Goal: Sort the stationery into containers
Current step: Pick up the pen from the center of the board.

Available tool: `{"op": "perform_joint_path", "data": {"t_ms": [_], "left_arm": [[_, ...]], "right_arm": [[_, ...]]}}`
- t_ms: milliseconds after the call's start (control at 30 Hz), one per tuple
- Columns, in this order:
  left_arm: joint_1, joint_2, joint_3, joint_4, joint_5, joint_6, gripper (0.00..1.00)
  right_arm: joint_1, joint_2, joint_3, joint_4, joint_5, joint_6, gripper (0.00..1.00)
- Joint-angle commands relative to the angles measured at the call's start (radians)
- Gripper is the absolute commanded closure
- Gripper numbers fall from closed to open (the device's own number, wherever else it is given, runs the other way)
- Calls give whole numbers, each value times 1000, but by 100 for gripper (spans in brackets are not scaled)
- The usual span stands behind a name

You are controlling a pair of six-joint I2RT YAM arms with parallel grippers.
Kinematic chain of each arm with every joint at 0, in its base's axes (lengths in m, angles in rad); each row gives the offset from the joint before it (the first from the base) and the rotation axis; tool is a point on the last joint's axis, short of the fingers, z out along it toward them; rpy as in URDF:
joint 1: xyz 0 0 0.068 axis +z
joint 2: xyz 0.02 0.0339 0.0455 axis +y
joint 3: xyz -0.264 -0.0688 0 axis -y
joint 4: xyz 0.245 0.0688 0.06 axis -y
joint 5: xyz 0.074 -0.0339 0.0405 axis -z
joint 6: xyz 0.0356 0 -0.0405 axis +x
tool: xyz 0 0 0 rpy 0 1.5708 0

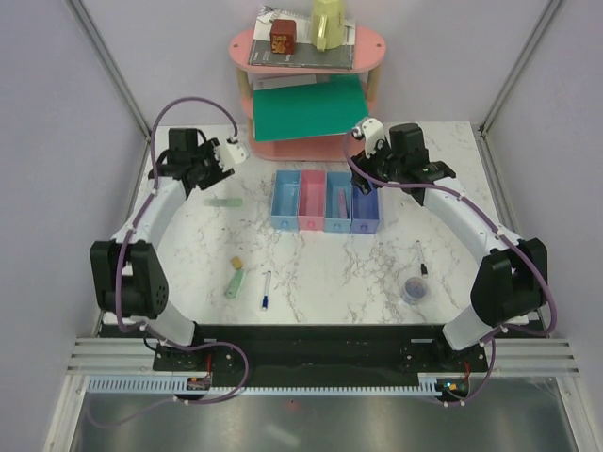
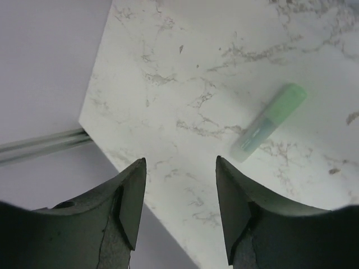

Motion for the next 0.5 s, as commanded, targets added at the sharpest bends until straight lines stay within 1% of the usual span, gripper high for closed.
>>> {"op": "perform_joint_path", "data": {"t_ms": [0, 33, 100, 167, 200, 233, 300, 467], "left_arm": [[-5, 206, 225, -258, 17, -535, 40], [-5, 271, 286, -273, 38, -610, 41], [-5, 328, 337, -301, 105, -706, 41], [-7, 400, 402, -324, 144, -760, 41], [-7, 425, 435, -328, 146, -813, 42], [-7, 475, 451, -335, 150, -832, 42], [-8, 511, 478, -347, 159, -861, 43], [-13, 588, 509, -341, 146, -866, 45]], "right_arm": [[-5, -28, 19, 11, -1, 9, 27], [-5, -28, 14, 11, -3, 10, 26], [-5, -26, 13, 9, 2, 7, 27], [-8, -25, 13, 9, 11, 6, 26], [-6, -23, 13, 9, 11, 4, 26], [-9, -22, 14, 9, 13, 4, 26], [-14, -17, 17, 9, 13, 5, 27], [-15, 3, 25, 11, 5, 5, 27]]}}
